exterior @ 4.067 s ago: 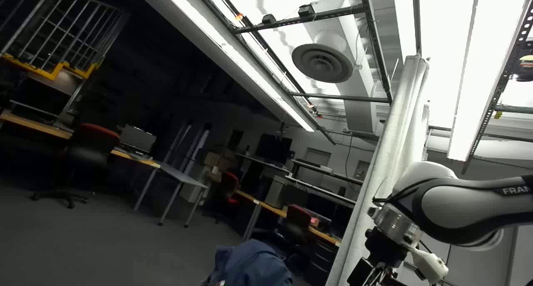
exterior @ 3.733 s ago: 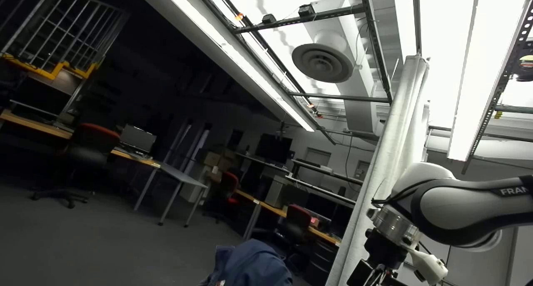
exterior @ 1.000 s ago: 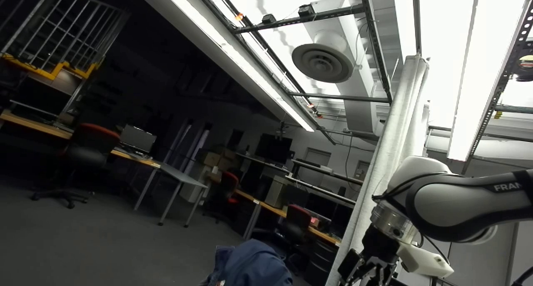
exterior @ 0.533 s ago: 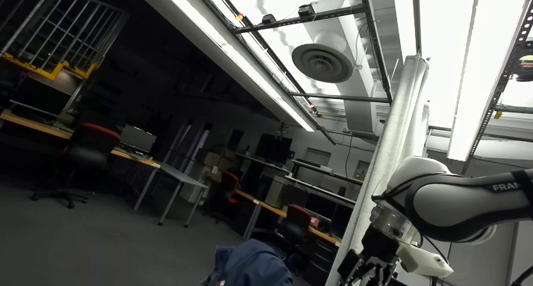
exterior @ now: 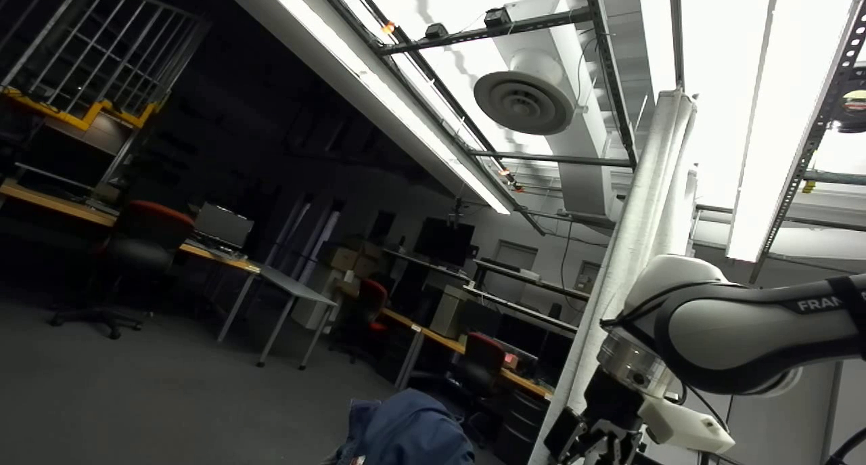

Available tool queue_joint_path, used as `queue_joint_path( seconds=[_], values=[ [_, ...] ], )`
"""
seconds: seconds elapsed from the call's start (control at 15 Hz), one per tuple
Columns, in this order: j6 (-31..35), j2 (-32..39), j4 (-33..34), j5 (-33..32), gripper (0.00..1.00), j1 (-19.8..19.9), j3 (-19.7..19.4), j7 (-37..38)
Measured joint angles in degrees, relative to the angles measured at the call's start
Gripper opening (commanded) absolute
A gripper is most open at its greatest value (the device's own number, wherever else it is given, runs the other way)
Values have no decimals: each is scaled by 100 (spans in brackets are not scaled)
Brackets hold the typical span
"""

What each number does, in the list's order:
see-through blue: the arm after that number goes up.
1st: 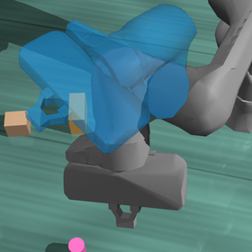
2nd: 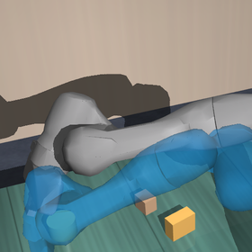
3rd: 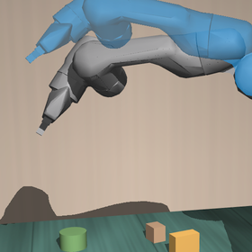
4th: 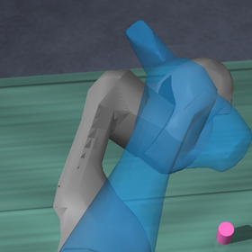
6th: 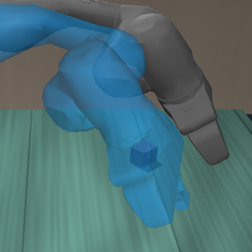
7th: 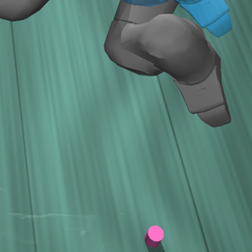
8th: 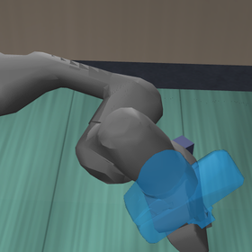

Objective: Put the denim jacket on the seat of the chair

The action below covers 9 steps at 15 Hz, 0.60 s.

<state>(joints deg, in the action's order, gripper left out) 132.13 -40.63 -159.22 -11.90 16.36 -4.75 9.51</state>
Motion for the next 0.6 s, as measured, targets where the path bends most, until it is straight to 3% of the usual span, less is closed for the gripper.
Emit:
queue_joint_path(
  seconds=[0.2,0.6],
  values=[
    [190,436,0,43,100,-192,533,617],
    [235,600,45,43,100,-201,540,680]
  ],
)
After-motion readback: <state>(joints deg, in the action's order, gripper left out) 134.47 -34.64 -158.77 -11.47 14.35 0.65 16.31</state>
